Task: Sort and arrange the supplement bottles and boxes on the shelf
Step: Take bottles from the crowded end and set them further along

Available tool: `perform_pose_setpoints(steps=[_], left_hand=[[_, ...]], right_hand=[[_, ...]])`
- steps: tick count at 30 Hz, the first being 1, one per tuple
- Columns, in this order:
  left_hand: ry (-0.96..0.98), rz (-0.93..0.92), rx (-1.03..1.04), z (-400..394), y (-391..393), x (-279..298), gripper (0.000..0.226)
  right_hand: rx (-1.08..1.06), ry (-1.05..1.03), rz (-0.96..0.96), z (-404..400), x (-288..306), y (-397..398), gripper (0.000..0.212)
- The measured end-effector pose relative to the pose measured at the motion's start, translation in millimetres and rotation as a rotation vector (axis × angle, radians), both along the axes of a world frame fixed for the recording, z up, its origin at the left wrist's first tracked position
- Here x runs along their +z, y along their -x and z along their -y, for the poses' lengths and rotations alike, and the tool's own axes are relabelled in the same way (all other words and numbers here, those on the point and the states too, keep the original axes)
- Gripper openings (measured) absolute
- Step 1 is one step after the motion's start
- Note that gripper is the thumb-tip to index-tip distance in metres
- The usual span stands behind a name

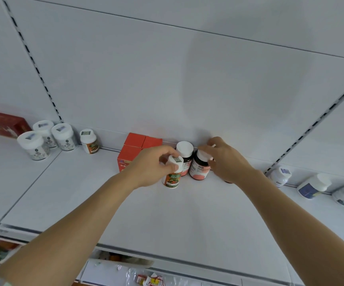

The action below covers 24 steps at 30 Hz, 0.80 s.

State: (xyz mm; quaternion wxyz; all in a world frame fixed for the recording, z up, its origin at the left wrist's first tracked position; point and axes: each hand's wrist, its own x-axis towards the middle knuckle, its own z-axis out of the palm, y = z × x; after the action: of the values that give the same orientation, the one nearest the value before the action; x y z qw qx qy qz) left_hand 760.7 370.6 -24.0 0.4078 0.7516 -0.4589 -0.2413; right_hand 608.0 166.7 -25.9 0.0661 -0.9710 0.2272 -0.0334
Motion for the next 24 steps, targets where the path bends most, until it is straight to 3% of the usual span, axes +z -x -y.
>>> perform_pose_setpoints(steps=[12, 24], left_hand=[[0.030, 0.022, 0.026, 0, 4, 6, 0.028], [0.134, 0.039, 0.171, -60, -11, 40, 0.033]], right_hand=[[0.037, 0.124, 0.079, -8, -3, 9, 0.049], [0.262, 0.219, 0.378, -62, 16, -27, 0.033]])
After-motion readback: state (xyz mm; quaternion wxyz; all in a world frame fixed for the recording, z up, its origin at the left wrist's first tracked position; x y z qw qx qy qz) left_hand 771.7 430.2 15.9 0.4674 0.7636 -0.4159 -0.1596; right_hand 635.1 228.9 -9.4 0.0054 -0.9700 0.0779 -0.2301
